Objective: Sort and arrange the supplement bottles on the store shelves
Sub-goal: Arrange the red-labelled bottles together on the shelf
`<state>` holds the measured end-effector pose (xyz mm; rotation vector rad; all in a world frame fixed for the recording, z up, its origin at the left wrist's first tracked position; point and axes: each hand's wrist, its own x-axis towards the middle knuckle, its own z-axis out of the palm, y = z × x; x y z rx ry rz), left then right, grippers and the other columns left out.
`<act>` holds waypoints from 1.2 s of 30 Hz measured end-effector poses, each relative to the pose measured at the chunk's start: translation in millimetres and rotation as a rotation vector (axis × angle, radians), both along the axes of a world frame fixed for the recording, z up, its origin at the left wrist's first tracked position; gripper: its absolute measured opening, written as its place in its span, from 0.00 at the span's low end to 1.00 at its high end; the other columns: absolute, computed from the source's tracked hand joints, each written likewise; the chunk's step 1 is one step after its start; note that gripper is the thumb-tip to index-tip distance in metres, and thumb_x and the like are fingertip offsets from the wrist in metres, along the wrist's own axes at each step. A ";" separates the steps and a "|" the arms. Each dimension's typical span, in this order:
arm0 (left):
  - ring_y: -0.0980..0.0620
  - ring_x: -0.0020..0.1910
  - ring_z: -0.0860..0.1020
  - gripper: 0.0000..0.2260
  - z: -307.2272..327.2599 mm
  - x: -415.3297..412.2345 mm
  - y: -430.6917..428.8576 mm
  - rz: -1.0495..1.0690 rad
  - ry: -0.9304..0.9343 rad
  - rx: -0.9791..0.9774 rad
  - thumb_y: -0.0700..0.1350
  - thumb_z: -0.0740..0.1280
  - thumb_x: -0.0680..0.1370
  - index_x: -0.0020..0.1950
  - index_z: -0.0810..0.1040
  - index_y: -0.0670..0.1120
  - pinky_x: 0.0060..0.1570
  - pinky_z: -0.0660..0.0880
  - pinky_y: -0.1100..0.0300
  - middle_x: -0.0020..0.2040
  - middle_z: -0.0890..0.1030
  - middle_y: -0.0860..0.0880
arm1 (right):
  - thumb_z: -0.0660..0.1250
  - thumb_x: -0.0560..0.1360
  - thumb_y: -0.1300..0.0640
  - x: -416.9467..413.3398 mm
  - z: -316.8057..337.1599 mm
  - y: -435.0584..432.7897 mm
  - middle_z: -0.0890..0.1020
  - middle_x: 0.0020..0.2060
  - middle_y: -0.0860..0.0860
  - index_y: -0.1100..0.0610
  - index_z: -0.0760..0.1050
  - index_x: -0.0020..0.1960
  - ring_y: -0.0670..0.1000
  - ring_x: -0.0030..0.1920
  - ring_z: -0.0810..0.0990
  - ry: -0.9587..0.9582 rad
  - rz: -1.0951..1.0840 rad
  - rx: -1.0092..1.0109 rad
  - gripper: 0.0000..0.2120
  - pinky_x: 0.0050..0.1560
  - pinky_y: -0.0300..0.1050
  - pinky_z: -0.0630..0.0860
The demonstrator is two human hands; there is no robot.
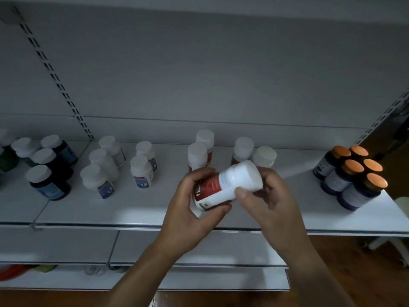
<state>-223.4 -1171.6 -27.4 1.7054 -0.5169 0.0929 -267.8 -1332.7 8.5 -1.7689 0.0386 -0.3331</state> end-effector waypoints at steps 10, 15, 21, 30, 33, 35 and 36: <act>0.55 0.56 0.79 0.27 15.7 -4.6 5.4 0.019 0.082 -0.042 0.53 0.76 0.65 0.61 0.71 0.58 0.51 0.79 0.61 0.56 0.78 0.59 | 0.68 0.72 0.48 9.9 -14.1 -2.1 0.84 0.50 0.51 0.50 0.77 0.59 0.49 0.46 0.81 0.281 0.073 0.486 0.17 0.43 0.45 0.76; 0.54 0.58 0.78 0.26 25.3 -8.8 -6.2 -0.027 0.053 -0.161 0.49 0.77 0.64 0.58 0.73 0.63 0.56 0.75 0.60 0.56 0.79 0.61 | 0.61 0.75 0.52 9.3 -19.6 16.9 0.82 0.47 0.58 0.58 0.82 0.56 0.52 0.41 0.80 0.396 0.267 1.067 0.16 0.41 0.45 0.74; 0.49 0.61 0.76 0.26 24.7 -14.2 -10.4 -0.068 -0.016 -0.074 0.49 0.76 0.66 0.62 0.73 0.60 0.55 0.74 0.58 0.60 0.78 0.57 | 0.63 0.75 0.55 6.8 -20.9 21.2 0.82 0.45 0.56 0.59 0.82 0.50 0.51 0.40 0.80 0.352 0.383 1.278 0.12 0.39 0.43 0.78; 0.48 0.65 0.75 0.28 20.3 -15.2 -3.7 -0.062 -0.001 -0.180 0.43 0.73 0.71 0.67 0.69 0.60 0.61 0.74 0.58 0.64 0.75 0.56 | 0.63 0.73 0.50 8.1 -16.3 12.8 0.83 0.54 0.58 0.56 0.80 0.59 0.54 0.52 0.79 0.332 0.101 0.891 0.18 0.50 0.48 0.74; 0.45 0.64 0.75 0.28 15.3 -13.6 1.5 -0.067 0.061 -0.245 0.41 0.73 0.72 0.69 0.69 0.53 0.59 0.76 0.55 0.63 0.76 0.52 | 0.70 0.70 0.52 8.5 -17.9 4.2 0.83 0.51 0.53 0.53 0.76 0.59 0.51 0.52 0.80 0.214 0.012 0.746 0.18 0.55 0.50 0.74; 0.49 0.60 0.78 0.26 16.1 -14.6 2.0 -0.067 0.178 -0.307 0.40 0.74 0.71 0.66 0.71 0.51 0.55 0.78 0.58 0.59 0.78 0.50 | 0.69 0.69 0.53 7.5 -15.7 0.2 0.83 0.50 0.50 0.50 0.76 0.56 0.50 0.52 0.81 0.125 0.033 0.614 0.15 0.55 0.51 0.76; 0.51 0.57 0.80 0.24 16.1 -15.1 1.5 -0.056 0.233 -0.331 0.40 0.74 0.71 0.65 0.72 0.51 0.52 0.78 0.60 0.57 0.79 0.49 | 0.71 0.69 0.53 6.4 -13.4 -0.8 0.83 0.52 0.50 0.49 0.76 0.56 0.51 0.53 0.81 0.081 0.067 0.546 0.16 0.55 0.51 0.76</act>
